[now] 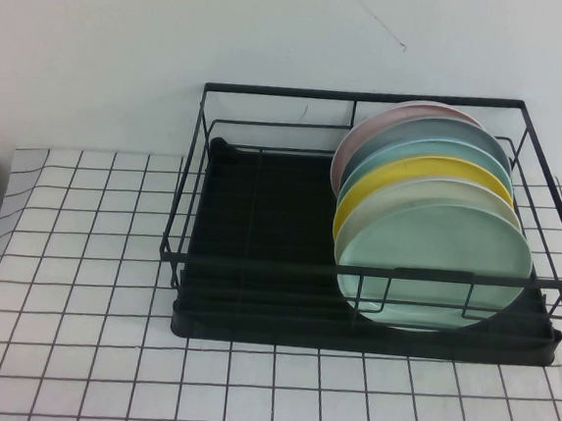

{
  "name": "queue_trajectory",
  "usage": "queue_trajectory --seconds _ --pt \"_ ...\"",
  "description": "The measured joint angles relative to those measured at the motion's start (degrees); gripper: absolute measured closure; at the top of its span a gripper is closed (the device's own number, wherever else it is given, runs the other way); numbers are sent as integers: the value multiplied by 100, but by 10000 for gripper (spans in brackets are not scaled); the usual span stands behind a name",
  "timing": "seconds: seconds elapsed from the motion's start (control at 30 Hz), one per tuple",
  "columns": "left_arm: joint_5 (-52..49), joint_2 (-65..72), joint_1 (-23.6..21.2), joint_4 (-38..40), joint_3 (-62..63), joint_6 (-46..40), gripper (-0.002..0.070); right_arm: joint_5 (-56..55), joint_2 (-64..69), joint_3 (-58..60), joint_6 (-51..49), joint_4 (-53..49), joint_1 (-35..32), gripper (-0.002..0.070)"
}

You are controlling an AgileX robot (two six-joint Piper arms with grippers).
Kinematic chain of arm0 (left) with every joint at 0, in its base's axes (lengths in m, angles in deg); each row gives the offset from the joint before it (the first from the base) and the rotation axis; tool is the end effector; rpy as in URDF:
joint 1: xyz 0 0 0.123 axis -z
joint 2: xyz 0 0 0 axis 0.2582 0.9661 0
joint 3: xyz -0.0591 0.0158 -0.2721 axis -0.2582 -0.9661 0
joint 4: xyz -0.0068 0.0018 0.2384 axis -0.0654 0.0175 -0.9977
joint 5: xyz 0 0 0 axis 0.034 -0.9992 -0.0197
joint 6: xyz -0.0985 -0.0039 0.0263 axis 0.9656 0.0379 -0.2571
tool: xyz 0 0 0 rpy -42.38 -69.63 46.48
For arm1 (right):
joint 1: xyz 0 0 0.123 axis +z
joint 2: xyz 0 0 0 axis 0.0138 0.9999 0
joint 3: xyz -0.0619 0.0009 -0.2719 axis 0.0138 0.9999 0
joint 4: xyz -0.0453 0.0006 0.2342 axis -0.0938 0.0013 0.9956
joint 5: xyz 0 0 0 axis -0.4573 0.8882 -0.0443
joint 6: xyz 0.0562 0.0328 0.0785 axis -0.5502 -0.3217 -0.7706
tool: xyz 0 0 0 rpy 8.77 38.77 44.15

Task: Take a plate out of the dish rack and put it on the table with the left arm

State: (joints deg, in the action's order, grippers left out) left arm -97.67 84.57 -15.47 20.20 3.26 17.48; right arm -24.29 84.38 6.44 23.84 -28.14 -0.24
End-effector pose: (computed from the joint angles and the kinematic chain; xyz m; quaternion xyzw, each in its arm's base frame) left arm 0.0569 -0.0014 0.1763 -0.0345 0.7874 -0.0332 0.6146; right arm 0.0564 -0.0010 0.1727 -0.0561 0.7936 -0.0536 0.6034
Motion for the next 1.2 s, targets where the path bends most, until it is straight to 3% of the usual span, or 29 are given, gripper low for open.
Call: queue_trajectory --seconds 0.87,1.0,1.2 --pt "83 0 0 0 0 0 678 0 0 0 0 0 0 680" --pt "874 0 0 0 -34 0 678 0 0 0 0 0 0 680" --pt "3095 0 0 0 -34 0 678 0 0 0 0 0 0 680"
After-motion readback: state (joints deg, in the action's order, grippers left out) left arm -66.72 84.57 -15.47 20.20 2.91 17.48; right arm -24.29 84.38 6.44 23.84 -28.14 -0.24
